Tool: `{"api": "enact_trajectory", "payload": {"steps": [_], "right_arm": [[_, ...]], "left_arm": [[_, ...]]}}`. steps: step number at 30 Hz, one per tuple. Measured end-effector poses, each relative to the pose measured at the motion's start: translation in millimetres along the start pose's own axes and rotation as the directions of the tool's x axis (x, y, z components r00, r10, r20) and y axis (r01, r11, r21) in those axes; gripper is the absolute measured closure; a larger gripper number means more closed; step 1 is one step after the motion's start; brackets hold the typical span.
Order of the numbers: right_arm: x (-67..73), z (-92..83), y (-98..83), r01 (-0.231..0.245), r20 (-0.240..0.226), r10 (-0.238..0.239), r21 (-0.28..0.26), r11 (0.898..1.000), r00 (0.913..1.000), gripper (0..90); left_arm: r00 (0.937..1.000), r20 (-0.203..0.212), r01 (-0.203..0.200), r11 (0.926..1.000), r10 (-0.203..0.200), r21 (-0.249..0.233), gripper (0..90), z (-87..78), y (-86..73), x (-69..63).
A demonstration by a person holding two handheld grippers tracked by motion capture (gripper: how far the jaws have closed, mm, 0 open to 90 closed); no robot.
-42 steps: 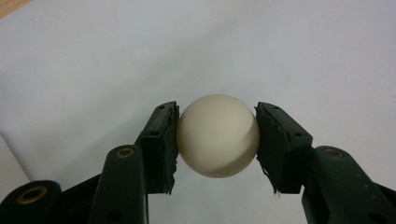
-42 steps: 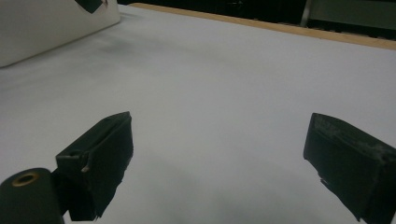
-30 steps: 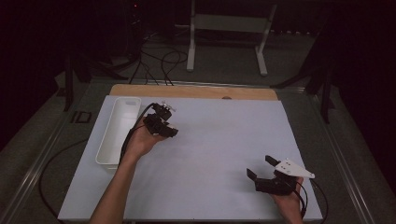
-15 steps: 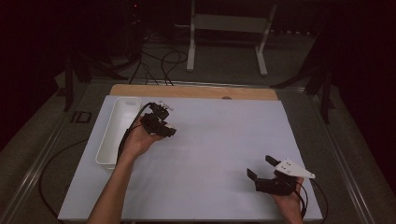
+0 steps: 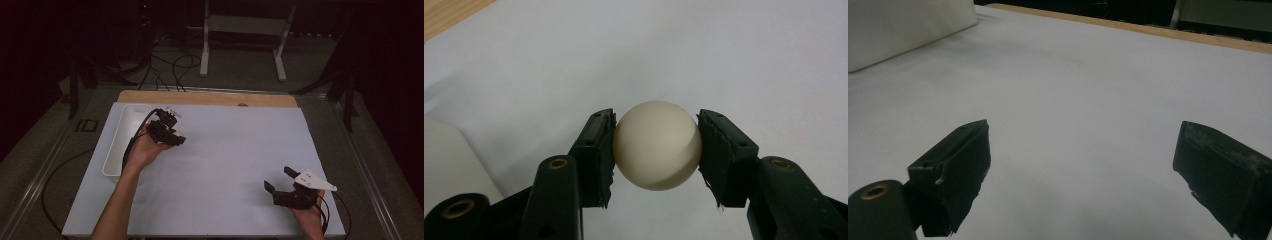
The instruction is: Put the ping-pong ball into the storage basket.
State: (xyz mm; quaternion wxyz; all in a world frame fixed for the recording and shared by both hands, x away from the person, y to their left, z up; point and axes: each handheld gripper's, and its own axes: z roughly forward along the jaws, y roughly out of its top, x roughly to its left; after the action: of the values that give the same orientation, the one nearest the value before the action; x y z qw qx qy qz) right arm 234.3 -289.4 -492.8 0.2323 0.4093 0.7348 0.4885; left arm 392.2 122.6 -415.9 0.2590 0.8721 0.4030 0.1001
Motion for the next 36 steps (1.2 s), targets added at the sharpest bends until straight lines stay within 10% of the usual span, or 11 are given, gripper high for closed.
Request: {"api": "enact_trajectory", "payload": {"steps": [36], "right_arm": [[-0.4,0.1,-0.2,-0.004,0.002,0.004,0.001,1.000,1.0000,7.9]], "left_arm": [[0.9998,-0.019,0.004,0.9997,-0.005,-0.026,51.2,-13.0,-7.7,16.3]]}}
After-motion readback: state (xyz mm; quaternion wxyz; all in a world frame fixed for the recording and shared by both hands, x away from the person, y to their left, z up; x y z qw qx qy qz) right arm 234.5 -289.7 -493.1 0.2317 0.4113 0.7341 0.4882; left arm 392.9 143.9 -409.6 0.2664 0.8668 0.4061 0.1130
